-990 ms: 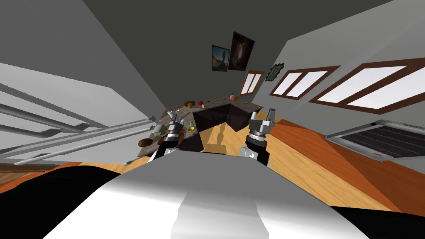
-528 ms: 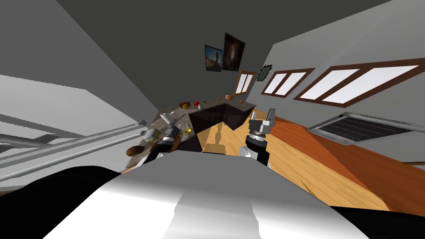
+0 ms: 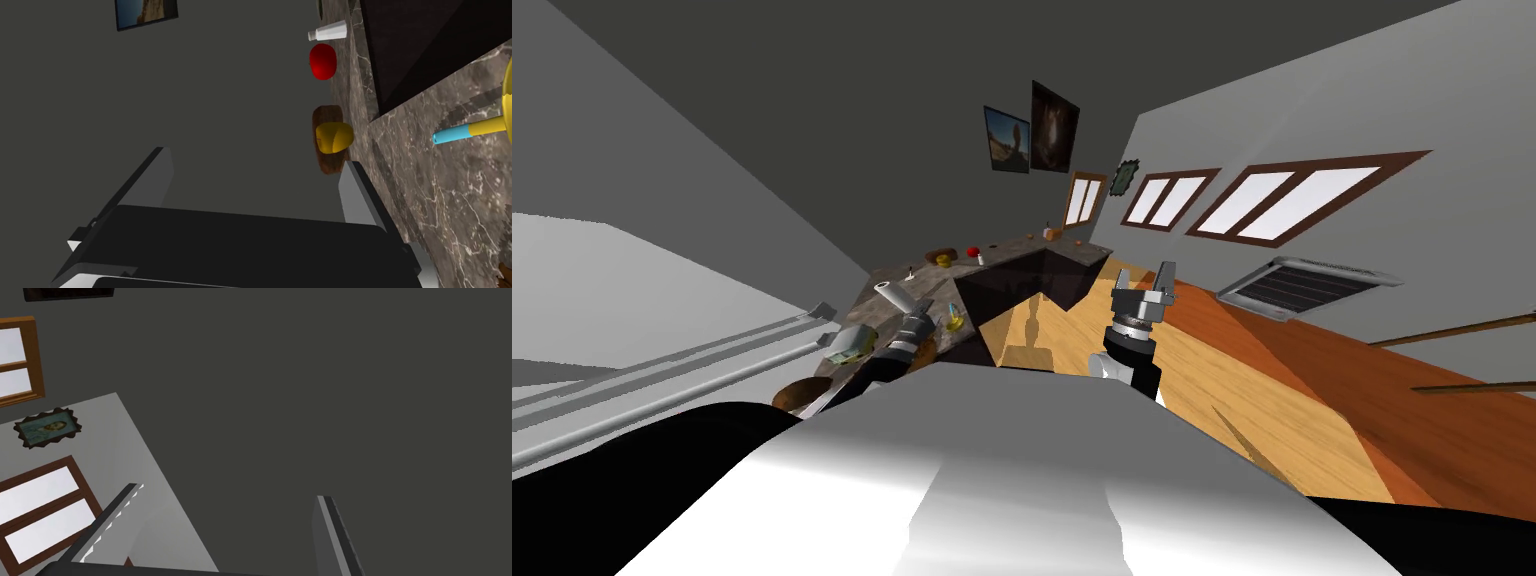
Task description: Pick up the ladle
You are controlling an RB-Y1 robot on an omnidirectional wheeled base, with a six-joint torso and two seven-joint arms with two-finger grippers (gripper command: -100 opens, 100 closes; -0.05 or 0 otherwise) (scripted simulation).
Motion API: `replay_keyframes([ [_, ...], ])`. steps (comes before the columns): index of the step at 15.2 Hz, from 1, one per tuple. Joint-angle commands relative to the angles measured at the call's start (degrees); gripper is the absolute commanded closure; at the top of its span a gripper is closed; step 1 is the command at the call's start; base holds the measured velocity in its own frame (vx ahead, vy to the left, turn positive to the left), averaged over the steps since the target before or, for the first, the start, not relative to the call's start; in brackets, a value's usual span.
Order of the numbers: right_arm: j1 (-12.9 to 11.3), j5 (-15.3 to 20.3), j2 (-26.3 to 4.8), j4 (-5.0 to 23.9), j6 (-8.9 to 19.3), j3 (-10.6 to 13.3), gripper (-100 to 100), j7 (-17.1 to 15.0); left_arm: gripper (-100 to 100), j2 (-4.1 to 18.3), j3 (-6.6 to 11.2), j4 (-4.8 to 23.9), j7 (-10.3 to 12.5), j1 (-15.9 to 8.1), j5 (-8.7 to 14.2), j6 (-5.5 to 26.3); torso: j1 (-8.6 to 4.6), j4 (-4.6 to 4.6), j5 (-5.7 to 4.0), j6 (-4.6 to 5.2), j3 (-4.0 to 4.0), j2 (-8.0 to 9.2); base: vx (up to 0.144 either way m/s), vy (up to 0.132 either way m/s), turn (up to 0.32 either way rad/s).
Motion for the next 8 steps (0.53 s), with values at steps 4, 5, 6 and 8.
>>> replay_keyframes([
  [4,0.0,0.0,0.0,0.0,0.0,0.0,0,0.0,-100,4.3,2.11,-0.9,0.5,5.6,1.4,4.5,0.0,0.0,0.0,0.0,-0.01,-0.01,0.024,0.015,-0.197],
  [5,0.0,0.0,0.0,0.0,0.0,0.0,0,0.0,-100,6.1,2.98,-1.1,0.8,7.6,2.0,6.4,0.0,0.0,0.0,0.0,-0.01,-0.01,0.021,0.012,-0.259],
  [6,0.0,0.0,0.0,0.0,0.0,0.0,0,0.0,-100,6.1,2.98,-1.1,0.8,7.9,2.0,6.4,-0.01,0.0,-0.01,0.02,-0.01,-0.01,0.019,0.014,-0.209],
  [8,0.0,0.0,0.0,0.0,0.0,0.0,0,0.0,-100,7.8,3.84,-1.4,1.0,10.2,2.6,8.3,-0.01,0.0,0.0,0.01,-0.01,-0.01,0.022,0.014,-0.192],
])
